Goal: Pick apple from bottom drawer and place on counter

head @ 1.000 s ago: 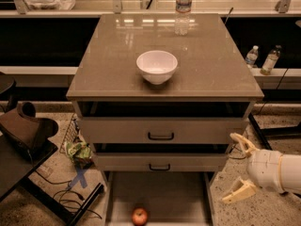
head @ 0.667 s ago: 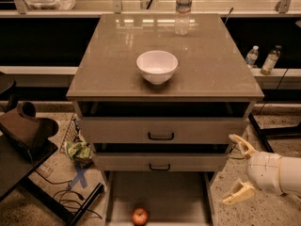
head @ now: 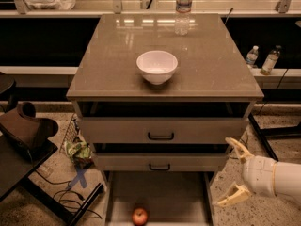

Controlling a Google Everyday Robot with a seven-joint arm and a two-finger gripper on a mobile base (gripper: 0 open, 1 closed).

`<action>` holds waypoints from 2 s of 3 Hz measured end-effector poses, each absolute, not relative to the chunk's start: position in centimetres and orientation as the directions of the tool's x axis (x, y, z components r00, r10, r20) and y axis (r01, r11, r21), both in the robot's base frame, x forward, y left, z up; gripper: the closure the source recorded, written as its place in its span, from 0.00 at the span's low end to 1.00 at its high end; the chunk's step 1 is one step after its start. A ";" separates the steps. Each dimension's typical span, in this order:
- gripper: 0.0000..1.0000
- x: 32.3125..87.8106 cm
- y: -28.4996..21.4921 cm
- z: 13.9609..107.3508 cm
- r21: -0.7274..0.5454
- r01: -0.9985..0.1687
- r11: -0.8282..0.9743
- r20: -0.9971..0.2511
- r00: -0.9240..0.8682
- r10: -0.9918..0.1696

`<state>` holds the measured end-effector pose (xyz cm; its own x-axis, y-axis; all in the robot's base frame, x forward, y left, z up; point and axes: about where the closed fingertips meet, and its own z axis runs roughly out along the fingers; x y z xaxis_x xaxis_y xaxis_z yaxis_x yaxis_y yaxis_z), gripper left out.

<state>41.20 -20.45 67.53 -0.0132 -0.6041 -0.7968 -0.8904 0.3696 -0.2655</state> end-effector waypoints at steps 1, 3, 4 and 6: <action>0.00 42.2 -17.5 60.7 -0.282 -0.879 0.384 -0.850 0.043 -0.526; 0.00 46.2 -14.4 44.0 -0.312 -0.891 0.330 -0.877 0.137 -0.460; 0.00 46.9 -12.0 34.0 -0.233 -0.938 0.258 -0.886 0.096 -0.453; 0.00 46.6 -10.5 28.8 -0.181 -0.960 0.213 -0.888 0.066 -0.455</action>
Offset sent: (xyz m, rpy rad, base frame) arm 0.0382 0.0671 -0.2436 0.2691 -0.1278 0.0217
